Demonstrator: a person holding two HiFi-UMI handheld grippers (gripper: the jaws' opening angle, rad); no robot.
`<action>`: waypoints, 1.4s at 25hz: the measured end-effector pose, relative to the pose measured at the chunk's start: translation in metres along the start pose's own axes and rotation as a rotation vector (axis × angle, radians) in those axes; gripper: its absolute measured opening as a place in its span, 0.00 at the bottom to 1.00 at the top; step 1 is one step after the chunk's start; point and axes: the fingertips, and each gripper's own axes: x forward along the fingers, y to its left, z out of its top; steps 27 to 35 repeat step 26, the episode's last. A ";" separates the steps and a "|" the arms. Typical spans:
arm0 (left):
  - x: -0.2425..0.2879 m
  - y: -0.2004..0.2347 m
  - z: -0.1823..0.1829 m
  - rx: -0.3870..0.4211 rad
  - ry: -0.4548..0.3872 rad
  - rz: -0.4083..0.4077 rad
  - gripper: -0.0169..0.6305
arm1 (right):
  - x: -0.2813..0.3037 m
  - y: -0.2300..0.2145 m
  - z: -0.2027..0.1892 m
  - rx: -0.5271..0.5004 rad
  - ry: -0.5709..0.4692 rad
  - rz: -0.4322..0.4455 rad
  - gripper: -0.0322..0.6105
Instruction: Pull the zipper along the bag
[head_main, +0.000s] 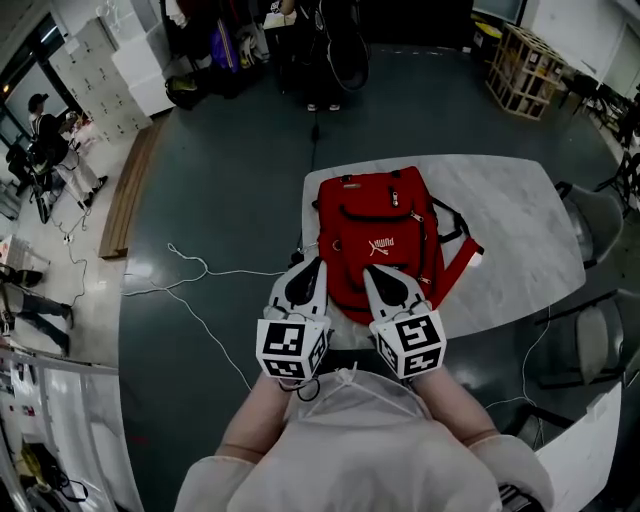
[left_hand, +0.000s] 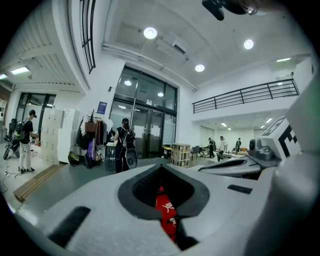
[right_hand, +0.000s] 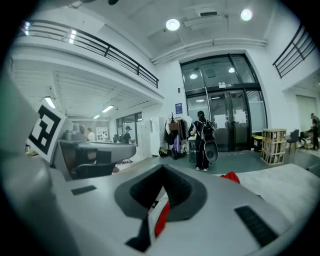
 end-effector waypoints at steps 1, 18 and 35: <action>-0.001 0.000 0.001 0.003 0.001 0.003 0.06 | -0.001 0.001 0.001 -0.002 -0.003 0.002 0.09; -0.007 -0.018 0.000 0.034 -0.001 -0.001 0.06 | -0.012 0.001 -0.006 0.010 0.014 0.013 0.09; -0.007 -0.017 -0.007 0.007 0.012 -0.018 0.06 | -0.008 0.001 -0.008 0.003 0.013 0.023 0.09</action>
